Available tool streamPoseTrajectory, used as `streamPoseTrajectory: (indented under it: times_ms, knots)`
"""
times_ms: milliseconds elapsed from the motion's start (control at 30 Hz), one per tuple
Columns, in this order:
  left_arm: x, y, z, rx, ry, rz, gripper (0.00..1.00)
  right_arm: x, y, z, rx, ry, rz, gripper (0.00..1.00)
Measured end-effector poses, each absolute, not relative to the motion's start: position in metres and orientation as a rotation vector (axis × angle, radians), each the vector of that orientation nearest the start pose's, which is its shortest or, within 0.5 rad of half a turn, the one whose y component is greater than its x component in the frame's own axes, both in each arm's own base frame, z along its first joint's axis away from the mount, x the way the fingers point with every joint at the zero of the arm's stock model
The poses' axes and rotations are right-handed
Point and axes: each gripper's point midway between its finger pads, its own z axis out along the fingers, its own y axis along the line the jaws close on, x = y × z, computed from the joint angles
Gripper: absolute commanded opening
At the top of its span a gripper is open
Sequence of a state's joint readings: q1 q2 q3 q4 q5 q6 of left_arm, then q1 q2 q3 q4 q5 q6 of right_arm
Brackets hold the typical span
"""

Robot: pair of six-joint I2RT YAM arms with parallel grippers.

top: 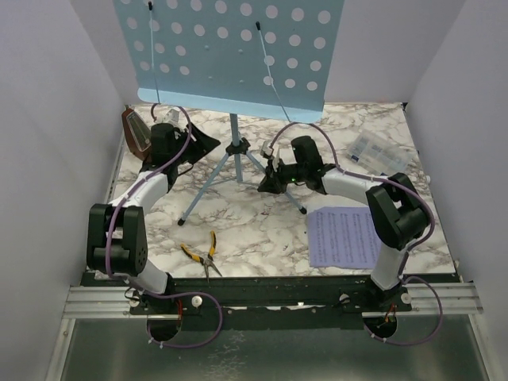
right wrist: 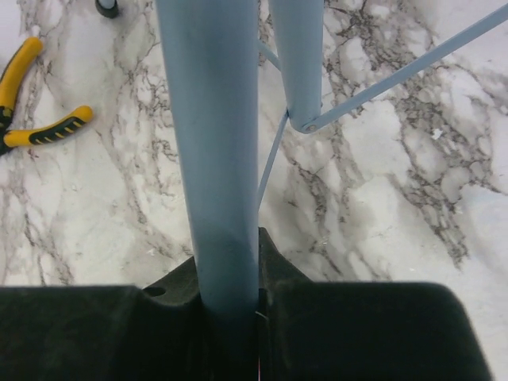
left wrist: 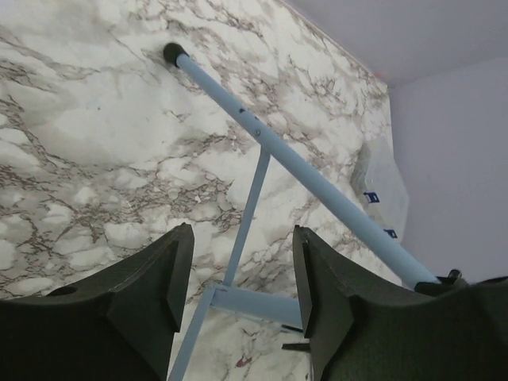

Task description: Set up the instrument practice props

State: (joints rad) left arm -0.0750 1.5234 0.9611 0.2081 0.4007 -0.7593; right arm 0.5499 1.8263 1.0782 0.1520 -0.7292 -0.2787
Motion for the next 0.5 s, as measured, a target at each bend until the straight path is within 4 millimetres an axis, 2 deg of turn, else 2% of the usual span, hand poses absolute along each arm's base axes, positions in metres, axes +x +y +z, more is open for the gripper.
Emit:
streamPoseTrajectory:
  times_ms: [133, 333, 367, 467, 500]
  knots:
    - [0.436, -0.146, 0.172, -0.408, 2.028, -1.006, 0.58, 0.355, 0.326, 0.094, -1.271, 1.727, 0.943, 0.01]
    - [0.429, -0.178, 0.160, -0.386, 2.073, -1.113, 0.57, 0.387, 0.307, 0.092, -1.294, 1.723, 0.918, 0.01]
    - [0.429, -0.180, 0.160, -0.389, 2.075, -1.122, 0.57, 0.390, 0.304, 0.092, -1.297, 1.722, 0.912, 0.05]
    - [0.430, -0.187, 0.161, -0.395, 2.064, -1.153, 0.57, 0.392, 0.301, 0.091, -1.299, 1.723, 0.907, 0.33]
    - [0.431, -0.188, 0.161, -0.399, 2.060, -1.161, 0.57, 0.392, 0.301, 0.091, -1.298, 1.722, 0.906, 0.40]
